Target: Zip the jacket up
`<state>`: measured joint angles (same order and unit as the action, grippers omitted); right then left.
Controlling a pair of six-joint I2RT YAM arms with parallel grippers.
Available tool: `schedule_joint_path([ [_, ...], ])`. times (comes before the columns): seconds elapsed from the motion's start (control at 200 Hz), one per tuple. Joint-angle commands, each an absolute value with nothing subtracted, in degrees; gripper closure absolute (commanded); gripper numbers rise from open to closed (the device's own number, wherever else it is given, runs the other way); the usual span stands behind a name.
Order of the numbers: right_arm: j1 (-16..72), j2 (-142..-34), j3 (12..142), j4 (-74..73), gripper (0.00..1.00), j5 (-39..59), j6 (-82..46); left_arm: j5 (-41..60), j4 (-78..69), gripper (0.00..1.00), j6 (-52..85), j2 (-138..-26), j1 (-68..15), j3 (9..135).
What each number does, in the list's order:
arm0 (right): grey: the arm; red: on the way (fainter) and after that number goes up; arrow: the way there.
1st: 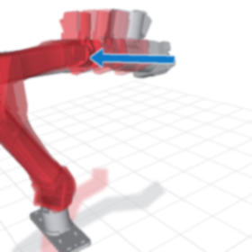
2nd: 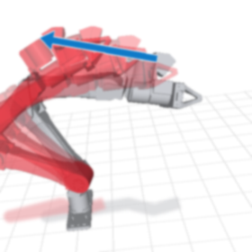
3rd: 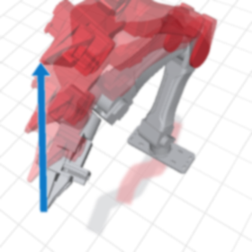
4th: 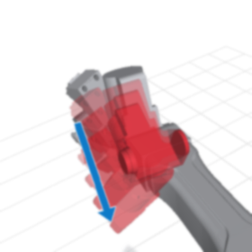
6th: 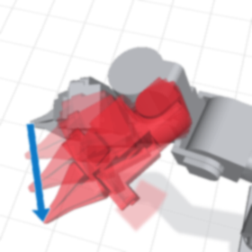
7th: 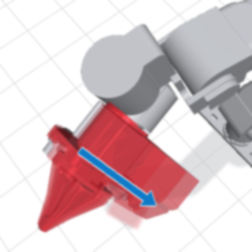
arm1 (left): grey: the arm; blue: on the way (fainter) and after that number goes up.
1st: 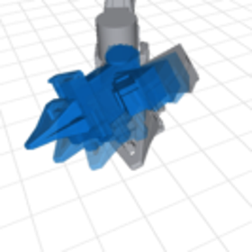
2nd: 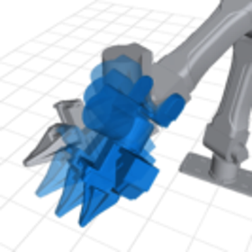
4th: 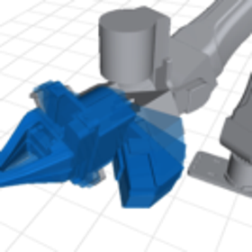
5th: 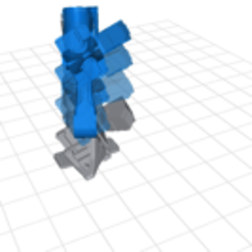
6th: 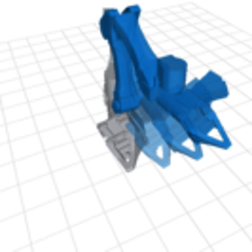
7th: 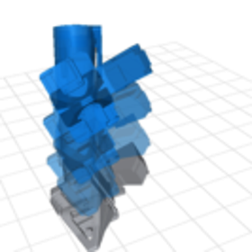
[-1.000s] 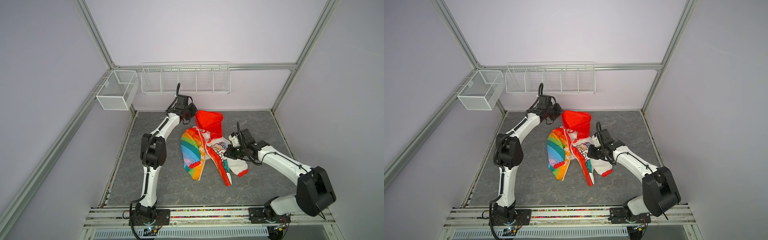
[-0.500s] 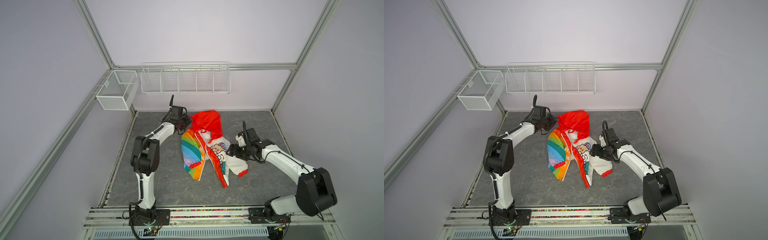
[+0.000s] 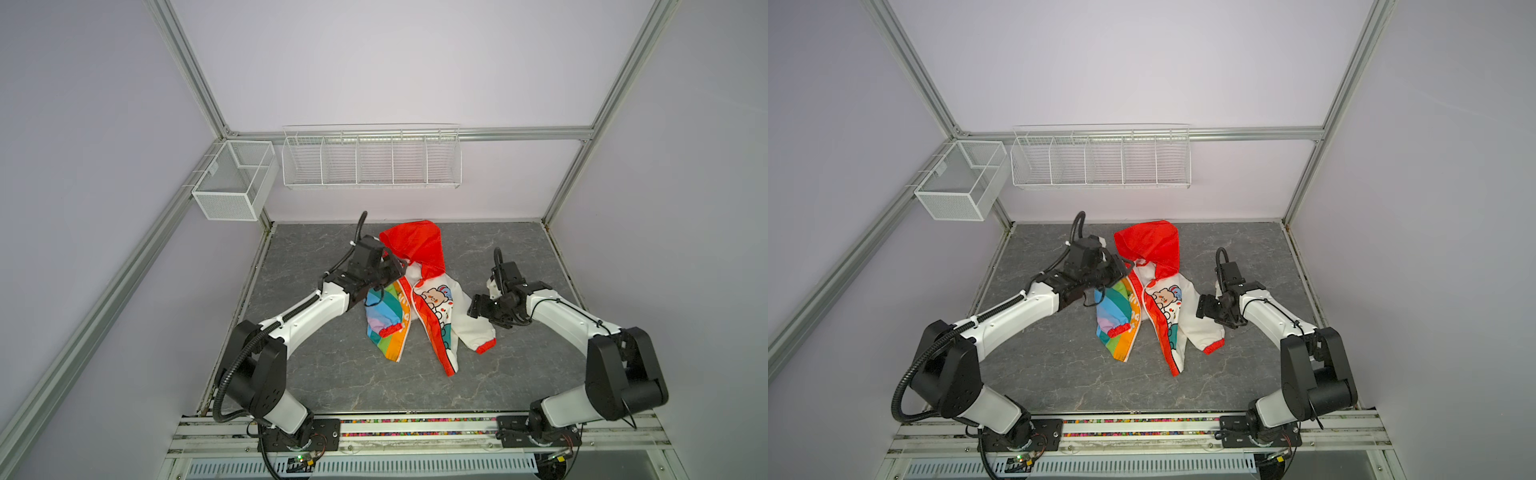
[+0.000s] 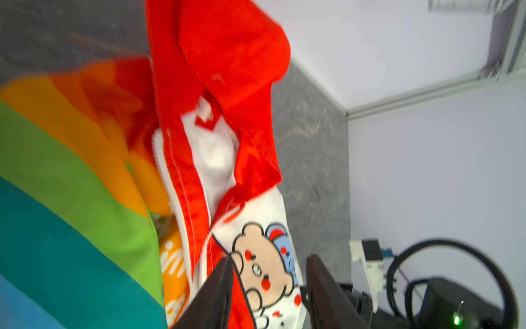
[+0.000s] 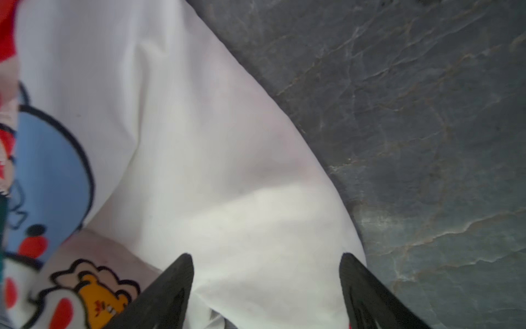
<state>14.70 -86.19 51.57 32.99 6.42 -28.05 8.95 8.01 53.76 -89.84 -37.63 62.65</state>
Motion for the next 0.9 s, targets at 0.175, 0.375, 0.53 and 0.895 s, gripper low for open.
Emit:
schedule_joint_path([
  [0.175, 13.5, -90.0, 47.2, 28.1, 0.26, 5.0, -28.7, 8.6, -3.1, 0.6, 60.9, -94.2, -43.7, 50.9],
  [0.375, 12.0, -90.8, 48.4, 27.7, 0.72, 6.8, -28.6, 8.2, -4.2, 0.6, 58.9, -98.1, -41.9, 52.6],
  [0.53, 9.1, -87.7, 51.9, 30.5, 0.93, 8.0, -27.6, 8.3, -3.5, 0.6, 57.8, -100.2, -39.9, 53.9],
  [0.895, -1.3, -84.7, 60.7, 37.4, 0.93, 5.9, -25.8, 10.4, -6.4, 0.62, 57.6, -104.1, -35.1, 51.2],
])
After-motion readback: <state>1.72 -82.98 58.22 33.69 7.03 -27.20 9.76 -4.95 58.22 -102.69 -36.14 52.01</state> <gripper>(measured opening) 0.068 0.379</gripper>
